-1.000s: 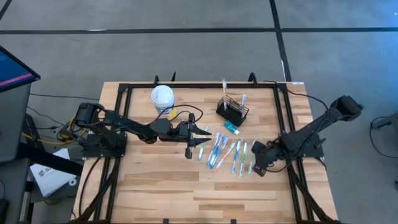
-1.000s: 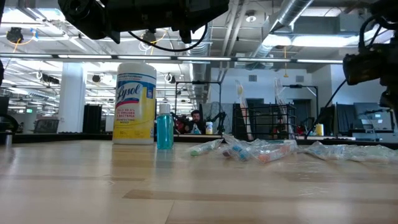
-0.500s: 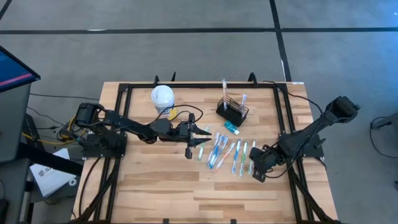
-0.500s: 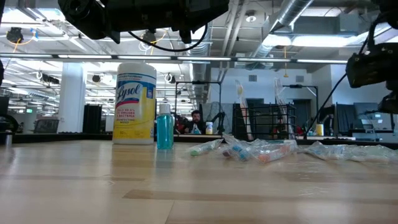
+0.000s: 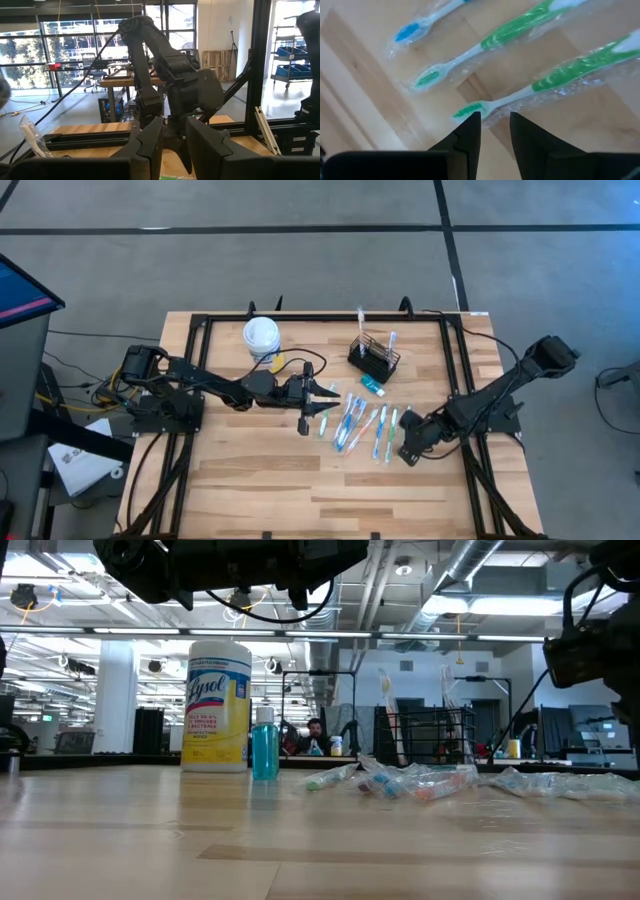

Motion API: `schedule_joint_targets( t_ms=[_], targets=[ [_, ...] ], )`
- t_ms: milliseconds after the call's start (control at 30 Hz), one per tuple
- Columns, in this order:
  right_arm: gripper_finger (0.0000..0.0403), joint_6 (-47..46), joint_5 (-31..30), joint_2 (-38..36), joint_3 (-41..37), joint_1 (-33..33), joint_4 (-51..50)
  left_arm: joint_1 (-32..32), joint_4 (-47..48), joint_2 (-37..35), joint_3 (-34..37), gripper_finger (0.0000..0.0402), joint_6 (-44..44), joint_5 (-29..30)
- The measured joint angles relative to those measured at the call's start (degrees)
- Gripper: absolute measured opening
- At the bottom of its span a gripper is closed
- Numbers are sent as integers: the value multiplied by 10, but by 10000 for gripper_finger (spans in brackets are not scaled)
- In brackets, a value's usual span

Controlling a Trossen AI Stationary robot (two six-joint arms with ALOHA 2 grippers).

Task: Pick & Place toothbrushing station
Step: Put the right green toothbrush into the black wire organizer

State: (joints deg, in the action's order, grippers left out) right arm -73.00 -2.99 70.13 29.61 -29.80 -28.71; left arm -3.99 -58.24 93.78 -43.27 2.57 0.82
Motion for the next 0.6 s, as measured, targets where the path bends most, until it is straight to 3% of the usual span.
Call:
schedule_joint_targets(
  t_ms=[300, 600],
  targets=[
    [95, -68, -46, 0, 0, 1, -19, 0, 0, 0, 0, 82, 0, 0],
    [95, -102, -48, 15, 0, 7, -19, 0, 3, 0, 0, 82, -13, 0]
  ],
)
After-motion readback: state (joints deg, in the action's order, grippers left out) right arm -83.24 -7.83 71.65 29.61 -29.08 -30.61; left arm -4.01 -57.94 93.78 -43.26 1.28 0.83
